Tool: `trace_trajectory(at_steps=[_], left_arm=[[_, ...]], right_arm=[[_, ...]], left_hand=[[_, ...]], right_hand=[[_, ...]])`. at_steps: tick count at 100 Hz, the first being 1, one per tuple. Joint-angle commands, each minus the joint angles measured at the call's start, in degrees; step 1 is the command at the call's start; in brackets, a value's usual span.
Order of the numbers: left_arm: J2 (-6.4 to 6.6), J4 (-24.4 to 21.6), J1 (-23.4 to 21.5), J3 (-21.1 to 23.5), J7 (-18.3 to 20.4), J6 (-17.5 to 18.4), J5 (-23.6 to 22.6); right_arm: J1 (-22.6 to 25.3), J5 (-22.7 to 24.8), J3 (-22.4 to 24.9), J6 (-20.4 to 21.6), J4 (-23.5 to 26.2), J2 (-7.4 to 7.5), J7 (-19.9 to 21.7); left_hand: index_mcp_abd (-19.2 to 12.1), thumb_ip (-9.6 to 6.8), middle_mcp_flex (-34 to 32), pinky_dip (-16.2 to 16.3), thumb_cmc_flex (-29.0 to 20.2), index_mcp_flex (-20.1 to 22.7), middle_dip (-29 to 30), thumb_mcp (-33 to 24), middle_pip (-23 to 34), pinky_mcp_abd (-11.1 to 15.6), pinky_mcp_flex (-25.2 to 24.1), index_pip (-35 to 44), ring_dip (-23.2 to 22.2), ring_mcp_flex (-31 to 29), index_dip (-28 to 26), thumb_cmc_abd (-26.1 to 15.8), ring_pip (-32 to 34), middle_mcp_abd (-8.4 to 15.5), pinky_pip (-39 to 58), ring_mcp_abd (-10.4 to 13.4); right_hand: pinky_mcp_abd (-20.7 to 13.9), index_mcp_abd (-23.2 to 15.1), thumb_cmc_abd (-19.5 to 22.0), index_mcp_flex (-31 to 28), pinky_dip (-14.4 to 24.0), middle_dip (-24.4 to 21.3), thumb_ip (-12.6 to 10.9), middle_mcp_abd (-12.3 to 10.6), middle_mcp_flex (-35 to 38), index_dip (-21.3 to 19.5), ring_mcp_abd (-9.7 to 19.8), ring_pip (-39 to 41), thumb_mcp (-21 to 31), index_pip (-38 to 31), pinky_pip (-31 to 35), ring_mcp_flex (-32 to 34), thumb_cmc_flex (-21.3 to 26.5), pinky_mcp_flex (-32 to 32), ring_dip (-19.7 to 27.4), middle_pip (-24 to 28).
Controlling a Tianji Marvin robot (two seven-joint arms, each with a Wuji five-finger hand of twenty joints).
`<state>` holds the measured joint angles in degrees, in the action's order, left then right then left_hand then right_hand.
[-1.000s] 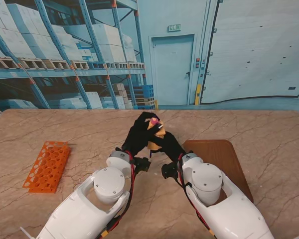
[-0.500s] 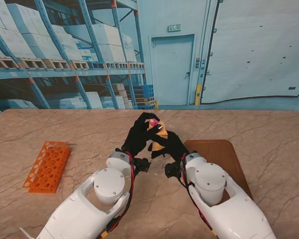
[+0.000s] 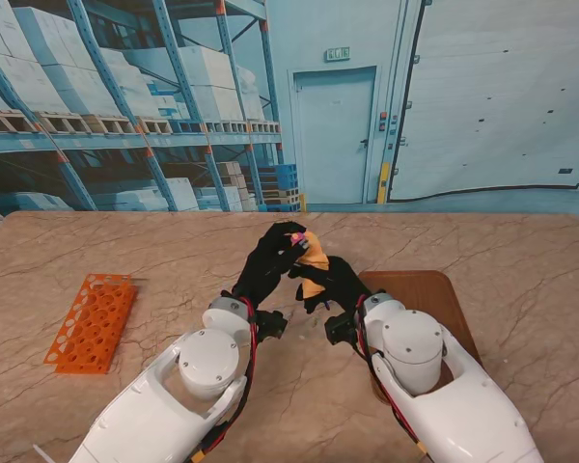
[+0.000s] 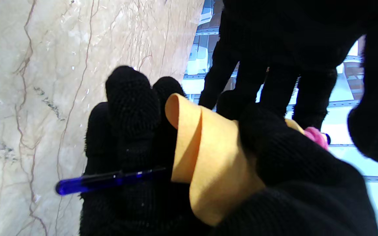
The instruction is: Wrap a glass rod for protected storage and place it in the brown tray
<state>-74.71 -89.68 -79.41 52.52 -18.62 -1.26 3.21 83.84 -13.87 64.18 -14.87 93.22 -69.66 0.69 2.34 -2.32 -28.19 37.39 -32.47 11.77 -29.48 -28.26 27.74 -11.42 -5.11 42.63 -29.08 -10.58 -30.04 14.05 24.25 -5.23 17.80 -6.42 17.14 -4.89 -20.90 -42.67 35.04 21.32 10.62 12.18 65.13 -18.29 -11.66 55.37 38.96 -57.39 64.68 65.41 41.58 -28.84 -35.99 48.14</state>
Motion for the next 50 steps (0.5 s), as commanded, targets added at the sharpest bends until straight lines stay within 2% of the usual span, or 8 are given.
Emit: trace_trajectory(at_steps=[1, 12, 31, 50], left_arm=[[0.18, 0.3, -0.5, 0.1, 0.2, 0.0, -0.8], [0.62, 0.0, -1.0, 0.5, 0.7, 0.0, -2.0], [1.18, -0.5, -2.1, 1.5, 1.2, 0.3, -3.1], [1.88, -1.0, -3.1, 2.9, 1.5, 1.9, -5.1]], right_arm=[[0.2, 0.6, 0.2, 0.0, 0.5, 0.08, 0.2], [0.7, 1.9, 0.8, 0.9, 0.9, 0.32, 0.1], [2.0, 6.0, 2.2, 4.5, 2.0, 1.26, 0.7], [3.9, 9.6, 5.7, 8.5, 3.7, 2.19, 1.1]], left_hand=[[0.0, 0.74, 4.2, 1.5, 2.5, -2.3, 1.3, 2.7, -2.5, 0.1, -0.7, -4.0, -0.3, 1.8, 1.4, 3.1, -1.2, -0.2, -1.7, -0.3], [0.0, 1.49, 6.4, 2.5, 2.6, -2.7, 2.3, 5.0, -3.7, -0.3, -0.8, -5.5, -0.4, 2.0, 2.2, 2.6, -1.6, -1.0, -2.0, -1.2], [-0.3, 1.31, 8.1, 3.2, 2.1, -2.5, 3.0, 7.9, -5.0, -0.3, -0.4, -6.4, -0.2, 2.5, 2.6, 1.8, -2.5, -1.4, -3.2, -1.3], [-0.7, 0.98, 8.6, 4.1, 1.8, -2.1, 3.3, 9.7, -5.5, -0.6, 0.4, -6.8, -0.3, 2.5, 2.6, 1.9, -2.9, -1.7, -5.2, -1.7]], right_hand=[[-1.0, -0.7, -1.2, -1.6, -0.9, -0.8, 1.1, 0.6, 2.4, 0.4, 0.0, 0.6, 1.6, -0.4, 2.2, 2.6, 1.8, -0.7, 0.3, -0.1], [-1.3, -0.5, -1.5, -1.8, -1.0, -0.7, 1.1, 0.9, 2.4, 0.3, -0.2, 0.6, 1.8, -0.4, 2.4, 2.5, 1.9, -0.5, 0.3, 0.0], [-1.7, -0.2, -1.8, -2.0, -1.1, -0.7, 1.1, 0.9, 2.4, 0.3, -0.2, 0.9, 2.2, -0.3, 2.7, 2.4, 2.0, -0.2, 0.2, 0.2], [-1.9, -0.2, -1.8, -2.1, -1.3, -0.7, 1.1, 0.9, 2.5, 0.3, -0.2, 1.1, 2.3, -0.2, 2.8, 2.4, 1.9, 0.0, 0.2, 0.2]])
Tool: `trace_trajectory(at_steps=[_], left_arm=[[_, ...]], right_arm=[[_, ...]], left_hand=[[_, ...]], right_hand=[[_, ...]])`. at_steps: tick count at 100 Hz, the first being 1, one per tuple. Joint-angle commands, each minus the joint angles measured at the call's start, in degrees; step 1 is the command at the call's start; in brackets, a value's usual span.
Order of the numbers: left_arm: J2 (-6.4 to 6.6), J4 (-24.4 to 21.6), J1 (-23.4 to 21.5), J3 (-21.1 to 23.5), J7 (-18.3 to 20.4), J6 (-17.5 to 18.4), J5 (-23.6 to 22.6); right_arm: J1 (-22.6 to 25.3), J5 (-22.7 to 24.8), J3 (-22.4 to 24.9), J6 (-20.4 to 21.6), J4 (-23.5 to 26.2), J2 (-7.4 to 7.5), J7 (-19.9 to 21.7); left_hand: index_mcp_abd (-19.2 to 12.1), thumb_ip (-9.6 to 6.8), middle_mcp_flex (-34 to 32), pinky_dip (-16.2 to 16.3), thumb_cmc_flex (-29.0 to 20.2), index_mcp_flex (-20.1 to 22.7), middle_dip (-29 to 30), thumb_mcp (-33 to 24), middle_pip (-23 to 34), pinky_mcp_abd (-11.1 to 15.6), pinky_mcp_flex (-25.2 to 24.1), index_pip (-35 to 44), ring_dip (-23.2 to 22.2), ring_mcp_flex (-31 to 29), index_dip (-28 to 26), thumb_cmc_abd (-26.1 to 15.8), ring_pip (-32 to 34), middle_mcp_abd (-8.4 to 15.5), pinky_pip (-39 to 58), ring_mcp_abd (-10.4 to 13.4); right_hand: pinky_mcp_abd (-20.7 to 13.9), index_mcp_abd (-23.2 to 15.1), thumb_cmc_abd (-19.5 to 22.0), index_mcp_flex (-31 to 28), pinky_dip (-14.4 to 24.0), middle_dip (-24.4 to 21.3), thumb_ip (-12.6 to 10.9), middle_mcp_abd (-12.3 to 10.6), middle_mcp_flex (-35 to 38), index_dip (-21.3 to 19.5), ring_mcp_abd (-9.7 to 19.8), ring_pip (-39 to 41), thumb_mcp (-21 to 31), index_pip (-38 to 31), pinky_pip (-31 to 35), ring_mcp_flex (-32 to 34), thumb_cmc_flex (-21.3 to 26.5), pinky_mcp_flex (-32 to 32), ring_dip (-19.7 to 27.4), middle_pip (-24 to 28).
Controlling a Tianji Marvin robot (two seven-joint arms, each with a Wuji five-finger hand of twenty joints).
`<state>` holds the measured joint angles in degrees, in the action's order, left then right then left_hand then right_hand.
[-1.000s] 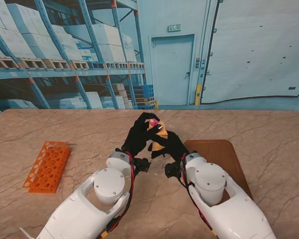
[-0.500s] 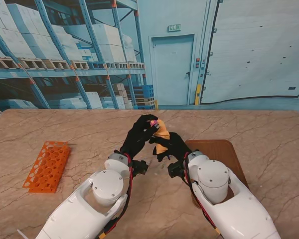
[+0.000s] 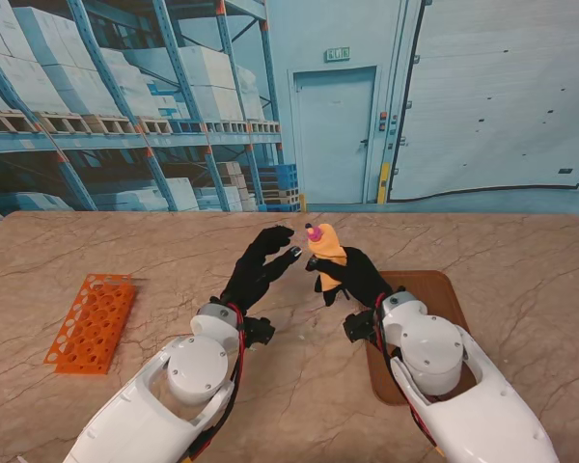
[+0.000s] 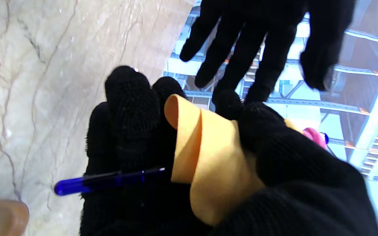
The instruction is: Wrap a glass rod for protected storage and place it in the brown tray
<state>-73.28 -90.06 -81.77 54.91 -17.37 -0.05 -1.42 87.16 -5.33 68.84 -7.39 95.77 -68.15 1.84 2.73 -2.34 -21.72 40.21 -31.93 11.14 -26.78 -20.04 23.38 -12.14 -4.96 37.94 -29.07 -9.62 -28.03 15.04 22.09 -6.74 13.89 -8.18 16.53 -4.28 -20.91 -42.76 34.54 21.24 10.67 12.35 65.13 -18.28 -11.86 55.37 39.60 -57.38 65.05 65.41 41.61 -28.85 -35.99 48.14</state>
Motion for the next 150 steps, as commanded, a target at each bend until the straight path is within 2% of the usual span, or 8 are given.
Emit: trace_trajectory(at_steps=[1, 31, 59, 81, 95, 103, 133, 150], left_arm=[[0.50, -0.7, -0.8, 0.6, 0.3, 0.7, -0.6], [2.16, -1.9, -2.4, 3.1, 3.3, 2.2, -3.5], [3.45, -2.6, -3.4, 4.6, 5.9, 4.4, -5.7], [4.19, -2.5, -4.0, 4.8, 7.2, 5.5, -8.2], [4.33, -2.5, -4.5, 5.0, 7.2, 5.6, -8.9], [4.42, -2.5, -4.7, 5.4, 7.4, 5.6, -9.0], [4.51, -2.9, -5.9, 6.8, 6.8, 5.9, -9.5], [4.54, -3.1, -6.9, 7.8, 6.3, 6.4, -9.7]], right_arm=[[0.7, 1.3, 1.2, 1.2, 1.3, 0.73, 0.0], [3.7, 10.7, 8.9, 4.1, 5.7, 3.19, 4.6], [5.3, 26.7, 13.0, 5.8, 5.3, 5.27, 7.4], [4.9, 41.0, 12.3, 8.5, -0.6, 5.94, 4.0], [4.2, 52.9, 11.1, 10.9, -6.0, 6.42, -1.9], [4.1, 57.2, 10.6, 10.9, -8.7, 6.72, -4.6], [5.6, 64.2, 7.4, 6.9, -13.6, 7.48, -8.4], [5.6, 64.5, 5.0, 4.7, -16.1, 7.39, -10.7]], left_hand=[[-1.2, 0.99, 2.2, 1.3, 1.2, -1.4, 0.6, 1.5, -1.2, 0.1, 0.3, -2.1, -0.3, 1.5, 0.6, 0.9, -0.7, -0.2, -1.3, 0.1], [-1.1, 1.00, 2.2, 2.2, 1.3, -1.0, 0.9, 2.4, -1.7, -0.1, 1.2, -2.5, -0.1, 1.0, 0.7, 0.9, -1.2, -0.5, -1.5, 0.3], [-1.1, 1.90, 2.5, 2.0, 1.5, -0.8, 2.2, 5.8, -3.5, 0.4, 2.1, -2.8, 1.6, 0.9, 0.5, -0.3, -3.1, -1.2, -2.6, 0.5], [-1.4, 2.08, 3.0, 0.9, 1.5, -0.2, 3.7, 8.4, -5.3, 0.7, 2.3, -5.0, 3.2, 1.4, 1.5, -1.6, -4.4, -1.8, -3.4, 0.3], [-1.4, 1.74, 3.5, 0.7, 0.6, -0.2, 3.9, 9.0, -5.7, 0.7, 2.1, -6.1, 3.5, 1.7, 1.9, -3.0, -4.6, -1.8, -3.4, 0.2], [-1.3, 1.46, 3.5, 0.7, 0.2, 0.0, 4.0, 9.2, -5.8, 0.7, 2.0, -6.3, 3.5, 1.7, 1.9, -3.3, -4.6, -2.0, -3.4, 0.1], [-1.4, 0.43, 3.7, 0.7, -1.8, 0.2, 3.8, 9.0, -5.4, 0.9, 2.2, -6.1, 3.2, 1.9, 1.4, -5.1, -4.1, -1.9, -3.2, 0.1], [-1.6, 0.25, 3.6, 0.8, -2.0, 0.4, 3.7, 9.1, -5.1, 0.9, 2.3, -5.7, 3.1, 1.9, 1.2, -5.8, -3.7, -2.0, -3.0, 0.1]], right_hand=[[-1.3, -0.8, -1.8, -2.0, -0.8, -0.6, 1.1, 0.8, 2.5, 0.3, 0.0, 1.1, 1.7, -0.2, 2.4, 2.4, 1.8, 0.1, 0.2, 0.2], [-1.3, -0.1, -2.1, -2.4, -1.1, -0.5, 0.9, 1.2, 2.6, 0.2, -0.6, 1.4, 2.0, 0.1, 2.6, 2.4, 2.0, 0.3, 0.0, 0.5], [-0.7, 0.8, -2.7, -3.1, -1.2, -0.5, 0.7, 1.9, 2.8, 0.2, -1.4, 1.7, 2.5, 0.5, 3.1, 2.5, 2.2, 0.6, 0.0, 0.5], [0.0, 1.4, -3.3, -3.7, -1.5, -0.5, 0.6, 2.4, 3.1, 0.2, -2.1, 1.9, 3.1, 0.9, 3.6, 2.6, 2.2, 1.0, 0.0, 0.4], [0.2, 0.7, -3.6, -3.9, -1.9, -0.6, 0.7, 1.9, 3.3, 0.0, -1.7, 1.7, 3.7, 1.0, 3.4, 2.7, 1.5, 1.5, 0.2, 0.2], [0.3, 0.5, -3.8, -3.9, -2.3, -0.7, 0.8, 1.7, 3.3, -0.1, -1.7, 1.4, 4.3, 0.9, 3.1, 2.4, 1.1, 2.1, 0.4, -0.1], [0.4, -0.8, -3.7, -3.3, -3.2, -0.9, 0.9, 1.6, 1.6, -0.6, -2.2, 0.6, 5.3, 0.6, 2.2, -0.2, 0.5, 4.6, 0.6, -1.0], [0.7, -1.4, -3.7, -2.5, -3.7, -1.2, 0.7, 1.4, 0.2, -0.8, -2.1, -0.7, 5.8, 0.7, 1.4, -1.8, 0.5, 5.8, 1.1, -1.9]])
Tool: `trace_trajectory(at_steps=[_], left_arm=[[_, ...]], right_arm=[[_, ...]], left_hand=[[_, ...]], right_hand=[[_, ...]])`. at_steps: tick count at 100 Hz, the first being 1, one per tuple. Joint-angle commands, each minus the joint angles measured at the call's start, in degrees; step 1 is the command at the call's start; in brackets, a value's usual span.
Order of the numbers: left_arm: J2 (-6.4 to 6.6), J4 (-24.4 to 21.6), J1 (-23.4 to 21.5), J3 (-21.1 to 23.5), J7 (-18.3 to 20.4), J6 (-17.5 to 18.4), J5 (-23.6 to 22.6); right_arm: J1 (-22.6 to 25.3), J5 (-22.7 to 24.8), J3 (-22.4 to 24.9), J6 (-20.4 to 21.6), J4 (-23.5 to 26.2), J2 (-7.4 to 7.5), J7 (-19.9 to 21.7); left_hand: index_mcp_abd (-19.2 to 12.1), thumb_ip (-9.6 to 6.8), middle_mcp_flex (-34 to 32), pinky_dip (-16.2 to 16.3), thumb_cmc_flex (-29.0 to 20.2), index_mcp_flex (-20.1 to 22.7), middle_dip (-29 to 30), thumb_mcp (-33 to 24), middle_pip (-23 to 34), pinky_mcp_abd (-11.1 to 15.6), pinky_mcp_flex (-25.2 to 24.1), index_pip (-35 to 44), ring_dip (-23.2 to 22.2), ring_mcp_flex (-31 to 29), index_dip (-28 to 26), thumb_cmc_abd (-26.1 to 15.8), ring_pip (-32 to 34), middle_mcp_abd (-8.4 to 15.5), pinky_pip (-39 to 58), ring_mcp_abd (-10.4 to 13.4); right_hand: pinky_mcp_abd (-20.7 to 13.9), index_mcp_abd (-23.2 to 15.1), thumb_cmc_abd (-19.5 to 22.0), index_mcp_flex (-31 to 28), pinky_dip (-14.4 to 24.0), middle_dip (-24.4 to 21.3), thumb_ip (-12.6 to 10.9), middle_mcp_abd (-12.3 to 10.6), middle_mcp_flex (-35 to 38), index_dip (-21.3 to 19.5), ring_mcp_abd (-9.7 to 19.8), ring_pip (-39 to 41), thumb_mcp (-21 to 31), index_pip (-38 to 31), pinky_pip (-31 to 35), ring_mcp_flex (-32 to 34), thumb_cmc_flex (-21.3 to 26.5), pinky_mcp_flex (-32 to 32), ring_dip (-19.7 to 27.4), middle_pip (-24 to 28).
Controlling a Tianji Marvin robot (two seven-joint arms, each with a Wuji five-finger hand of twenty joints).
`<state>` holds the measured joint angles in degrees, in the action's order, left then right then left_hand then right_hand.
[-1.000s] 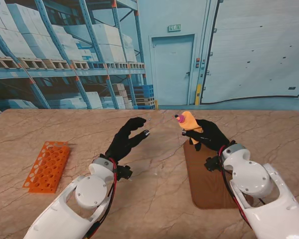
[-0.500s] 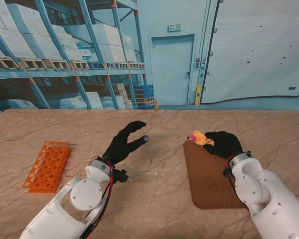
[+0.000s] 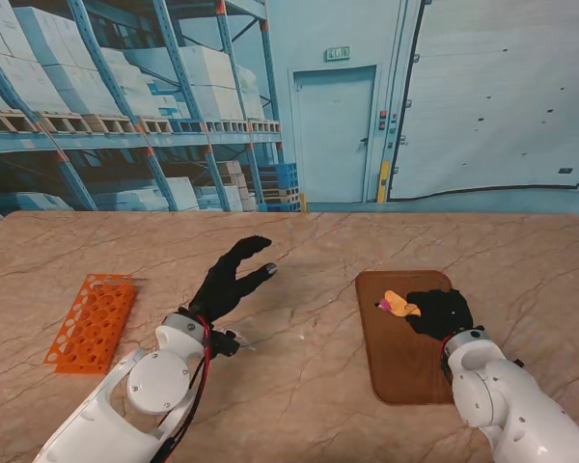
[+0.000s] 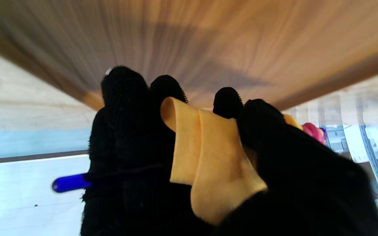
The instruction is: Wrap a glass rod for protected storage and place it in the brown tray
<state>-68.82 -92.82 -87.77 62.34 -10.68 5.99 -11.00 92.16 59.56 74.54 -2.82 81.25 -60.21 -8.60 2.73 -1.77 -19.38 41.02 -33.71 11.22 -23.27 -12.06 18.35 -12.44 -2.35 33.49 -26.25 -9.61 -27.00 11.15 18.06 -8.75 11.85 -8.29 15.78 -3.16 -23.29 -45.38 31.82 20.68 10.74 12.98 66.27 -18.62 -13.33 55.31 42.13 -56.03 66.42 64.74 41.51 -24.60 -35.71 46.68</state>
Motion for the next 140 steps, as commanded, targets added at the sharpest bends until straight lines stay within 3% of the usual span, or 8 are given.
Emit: trace_trajectory(at_steps=[1, 14, 26, 31, 51, 80, 104, 140], left_arm=[[0.08, -0.4, -0.9, 0.4, -0.4, 0.4, -0.2], [0.06, -0.5, -1.4, 1.3, -1.0, 0.5, -0.6], [0.07, -0.7, -1.6, 1.8, -1.2, 1.1, -0.8], [0.06, -0.7, -1.6, 1.9, -1.3, 1.2, -0.8], [-0.09, -1.5, -1.9, 1.8, -1.6, 0.8, 0.0], [0.06, -1.4, -1.8, 1.9, -2.1, 1.2, -2.2], [0.49, -0.9, -1.8, 2.3, -1.4, 2.7, -3.7], [1.91, -0.8, -2.1, 3.6, 3.1, 5.5, -4.9]], right_arm=[[0.6, -0.4, -0.8, 0.0, -1.7, -0.55, -0.4], [-0.4, -0.1, -1.9, -0.8, -3.4, -0.46, -0.9], [-0.8, 0.6, -2.3, -1.1, -4.0, -0.37, -1.5], [-0.6, 1.2, -2.1, -1.2, -3.5, -0.23, -0.9], [0.6, 3.7, -0.7, -0.7, -2.0, 0.22, 0.3], [4.1, 6.0, 4.1, 3.2, 3.4, 0.13, -1.3], [7.7, 4.1, 8.3, 10.2, 10.1, -0.69, -4.3], [8.1, -3.3, 7.0, 17.3, 15.8, -1.89, -4.3]], left_hand=[[-1.6, -0.33, 1.2, 0.0, -0.2, 0.3, 0.2, 1.2, -0.1, 1.2, -0.2, -1.2, 0.3, 1.8, 0.1, -2.0, 0.3, 0.1, -0.9, 0.3], [-1.5, -0.41, 1.2, 0.1, -0.3, 0.2, 0.1, 1.3, 0.1, 1.0, 0.0, -1.0, 0.2, 1.9, 0.0, -2.1, 0.6, 0.0, -0.8, 0.2], [-1.5, -0.48, 1.0, 0.2, -0.2, 0.2, 0.1, 1.4, 0.2, 0.7, 0.2, -0.8, 0.2, 1.7, -0.1, -2.3, 0.7, -0.1, -0.6, 0.2], [-1.4, -0.52, 1.0, 0.3, -0.3, 0.1, 0.1, 1.4, 0.2, 0.8, 0.3, -0.8, 0.2, 1.7, -0.1, -2.5, 0.8, 0.0, -0.5, 0.2], [-1.4, -0.65, 0.9, 0.4, -0.4, 0.2, 0.0, 1.5, 0.3, 0.7, 0.4, -0.6, 0.1, 1.7, -0.1, -2.6, 0.9, -0.1, -0.4, 0.2], [-1.5, -0.60, 1.0, 0.8, 0.0, 0.0, 0.1, 2.1, 0.3, 0.1, 1.1, -0.8, 0.1, 1.6, 0.0, -0.1, 1.1, -0.1, 0.0, -0.5], [-1.0, -0.30, 1.0, 1.0, 1.1, -1.9, 0.3, 2.9, -0.2, -1.2, 1.4, -1.7, 0.1, 1.3, 0.4, 4.5, 1.0, -0.2, 0.1, -1.6], [-1.6, 2.50, 1.3, 0.1, 3.0, -2.1, 1.2, 1.4, -2.8, -2.5, 1.4, -4.4, 1.2, 0.9, 2.1, 8.9, -1.6, -0.8, -0.8, -2.6]], right_hand=[[1.5, -2.6, -1.2, 0.1, -1.1, -0.6, 0.6, 0.6, -1.0, -0.5, -0.6, -0.8, 3.2, -0.7, -0.2, -1.3, 0.6, 1.8, 0.9, -0.6], [1.8, -2.6, -2.6, 1.6, -2.6, -1.5, 0.4, 0.4, -3.4, 0.3, -0.6, -6.8, 4.3, -0.1, -2.9, -4.7, 0.9, 3.9, 3.3, -3.7], [2.0, -1.0, -12.9, 7.3, -3.7, -0.9, 0.9, 0.5, -10.4, -0.4, -0.4, -13.9, 13.9, 4.1, -5.8, -11.2, -5.3, 6.6, 5.5, -5.9], [1.7, 0.3, -15.0, 9.1, -3.6, -0.5, -3.7, 0.2, -15.7, -7.4, -0.3, -17.5, 17.7, 12.6, -7.6, -15.9, -10.3, 8.3, 6.4, -6.7], [0.2, 2.3, -20.2, 23.0, -3.4, -0.1, -5.0, -0.2, -33.6, -11.0, 0.4, -25.2, 11.6, 16.5, -13.1, -32.4, -12.4, 14.0, 9.6, -7.7], [-1.3, 2.8, -20.2, 28.8, -1.5, -0.7, -4.8, 0.4, -45.2, -10.2, 2.6, -27.5, 8.3, 17.1, -17.2, -41.0, -14.4, 17.2, 11.1, -8.1], [-1.2, 3.1, -14.3, 28.1, 0.9, -1.2, -6.9, 0.6, -44.9, -9.9, 2.9, -27.0, -2.7, 17.1, -18.6, -40.4, -13.5, 17.1, 10.9, -7.8], [-1.4, 1.8, -14.1, 28.2, 1.1, -1.4, -8.0, 0.2, -44.6, -9.8, 3.1, -27.1, -5.5, 17.7, -18.8, -39.4, -14.9, 16.6, 10.8, -8.3]])
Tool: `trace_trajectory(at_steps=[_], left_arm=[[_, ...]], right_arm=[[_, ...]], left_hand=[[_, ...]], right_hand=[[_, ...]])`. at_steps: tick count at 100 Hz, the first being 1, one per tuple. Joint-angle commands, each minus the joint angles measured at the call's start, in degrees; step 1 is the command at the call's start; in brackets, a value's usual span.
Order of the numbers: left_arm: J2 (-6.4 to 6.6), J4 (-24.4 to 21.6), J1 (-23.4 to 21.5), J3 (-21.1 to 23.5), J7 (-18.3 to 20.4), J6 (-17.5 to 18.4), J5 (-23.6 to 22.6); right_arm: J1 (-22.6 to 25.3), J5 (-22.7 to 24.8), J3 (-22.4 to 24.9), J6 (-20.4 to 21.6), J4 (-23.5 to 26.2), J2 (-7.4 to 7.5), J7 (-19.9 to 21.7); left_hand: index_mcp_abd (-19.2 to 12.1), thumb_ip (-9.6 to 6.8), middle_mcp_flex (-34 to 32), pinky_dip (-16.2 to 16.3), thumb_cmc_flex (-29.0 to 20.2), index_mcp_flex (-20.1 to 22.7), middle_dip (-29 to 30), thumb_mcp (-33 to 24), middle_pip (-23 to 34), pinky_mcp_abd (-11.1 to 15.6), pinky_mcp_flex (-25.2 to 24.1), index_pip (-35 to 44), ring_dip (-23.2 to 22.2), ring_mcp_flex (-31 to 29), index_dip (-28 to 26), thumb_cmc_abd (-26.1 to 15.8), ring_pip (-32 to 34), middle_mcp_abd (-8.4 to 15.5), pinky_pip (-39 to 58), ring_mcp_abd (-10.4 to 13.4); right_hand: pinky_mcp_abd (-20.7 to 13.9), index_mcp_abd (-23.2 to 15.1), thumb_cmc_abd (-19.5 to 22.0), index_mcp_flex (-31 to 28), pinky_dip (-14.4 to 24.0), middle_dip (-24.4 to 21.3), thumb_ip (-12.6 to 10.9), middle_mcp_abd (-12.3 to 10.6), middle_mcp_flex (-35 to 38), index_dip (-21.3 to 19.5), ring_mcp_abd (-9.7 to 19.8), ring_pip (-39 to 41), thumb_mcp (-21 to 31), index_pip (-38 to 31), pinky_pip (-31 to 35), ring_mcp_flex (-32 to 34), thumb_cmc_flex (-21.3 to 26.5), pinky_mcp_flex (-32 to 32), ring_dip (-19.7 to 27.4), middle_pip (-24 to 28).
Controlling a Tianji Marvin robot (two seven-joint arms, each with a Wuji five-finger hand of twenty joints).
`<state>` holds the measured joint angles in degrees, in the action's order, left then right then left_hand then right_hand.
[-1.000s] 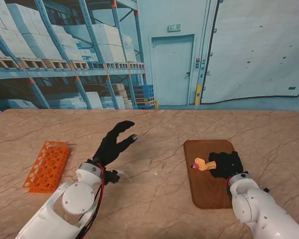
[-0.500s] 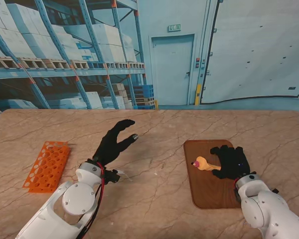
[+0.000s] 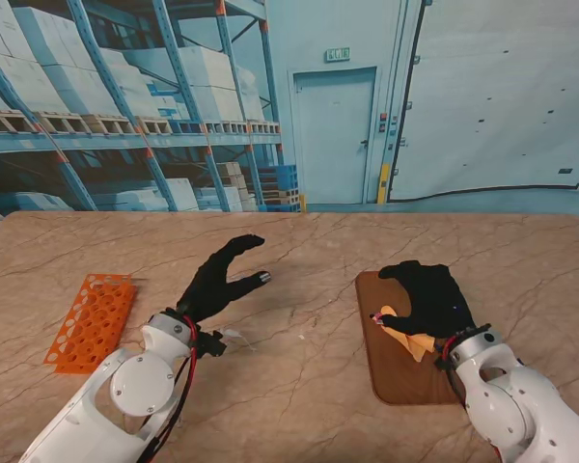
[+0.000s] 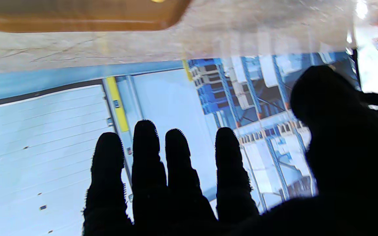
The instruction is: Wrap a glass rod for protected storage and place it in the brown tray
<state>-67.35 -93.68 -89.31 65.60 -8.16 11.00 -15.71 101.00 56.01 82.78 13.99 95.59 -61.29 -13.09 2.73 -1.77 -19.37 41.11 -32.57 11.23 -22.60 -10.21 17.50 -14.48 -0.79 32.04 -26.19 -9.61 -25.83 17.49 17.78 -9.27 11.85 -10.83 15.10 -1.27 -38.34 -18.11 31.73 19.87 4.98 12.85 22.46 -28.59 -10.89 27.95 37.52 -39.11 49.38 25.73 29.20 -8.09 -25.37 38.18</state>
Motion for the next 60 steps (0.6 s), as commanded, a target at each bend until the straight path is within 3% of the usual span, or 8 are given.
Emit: trace_trajectory(at_steps=[1, 29, 43, 60], left_arm=[[0.49, 0.1, -0.6, 0.4, 0.8, 0.6, -0.2], [0.86, -0.4, -1.1, 1.6, 2.0, 2.8, 0.1], [1.31, -0.3, -1.0, 2.0, 3.9, 4.0, 0.7], [1.73, -0.4, -1.7, 2.9, 5.8, 6.0, 2.0]], right_arm=[[-0.9, 0.1, -1.4, 0.5, 1.5, -0.85, 0.3], [-5.9, -9.3, -7.2, -1.1, 1.8, -2.14, 1.7], [-7.8, -14.5, -10.6, -2.6, 1.5, -3.02, 1.2], [-8.2, -21.0, -12.1, -1.4, 1.3, -3.58, 2.8]], left_hand=[[-1.6, 2.53, 1.3, -0.1, 1.9, -2.0, 0.6, -0.5, -2.0, -0.5, -0.2, -3.1, 1.2, 0.8, 1.0, 2.7, -1.4, -0.3, -0.9, -0.2], [1.3, 2.65, 0.4, -0.5, 1.9, -0.9, 0.8, -1.7, -3.2, -1.4, 0.3, -4.0, 1.4, -0.4, 1.2, 3.4, -2.6, -1.0, -0.9, -0.9], [1.7, 2.77, 0.0, -0.7, 2.2, -0.9, 0.9, -2.2, -3.8, -1.9, 0.5, -3.1, 1.4, -0.9, 0.5, 3.8, -3.0, -1.2, -0.9, -1.1], [1.4, 3.30, -1.2, -1.3, 3.2, -0.7, 1.1, -2.4, -4.9, -2.9, 1.6, -4.1, 1.7, -2.4, 0.8, 4.4, -4.2, -1.3, -1.0, -1.2]], right_hand=[[-0.7, -0.1, 1.0, 0.9, 1.2, -0.6, -2.3, 0.3, -0.7, 0.2, 0.7, 0.3, -1.0, 0.7, -1.7, -0.3, -2.6, 0.1, 0.4, 0.2], [-0.7, 0.2, 1.1, 0.7, 1.5, -0.7, -2.6, 0.1, 0.3, -0.2, 0.8, 1.1, -1.4, 0.8, -1.9, 1.0, -3.9, -0.5, -0.4, -0.2], [-0.7, 0.3, 1.2, 0.4, 1.6, -0.8, -2.7, -0.5, 1.2, -0.2, 0.9, 1.3, -1.5, 1.2, -2.0, 1.5, -4.6, -0.8, -0.6, -0.4], [-0.9, -1.6, 1.4, -0.2, 1.8, -1.2, -2.7, -1.3, 2.9, -0.1, 1.4, 0.8, -1.6, 1.9, -2.4, 2.7, -5.9, -1.5, -0.7, -1.2]])
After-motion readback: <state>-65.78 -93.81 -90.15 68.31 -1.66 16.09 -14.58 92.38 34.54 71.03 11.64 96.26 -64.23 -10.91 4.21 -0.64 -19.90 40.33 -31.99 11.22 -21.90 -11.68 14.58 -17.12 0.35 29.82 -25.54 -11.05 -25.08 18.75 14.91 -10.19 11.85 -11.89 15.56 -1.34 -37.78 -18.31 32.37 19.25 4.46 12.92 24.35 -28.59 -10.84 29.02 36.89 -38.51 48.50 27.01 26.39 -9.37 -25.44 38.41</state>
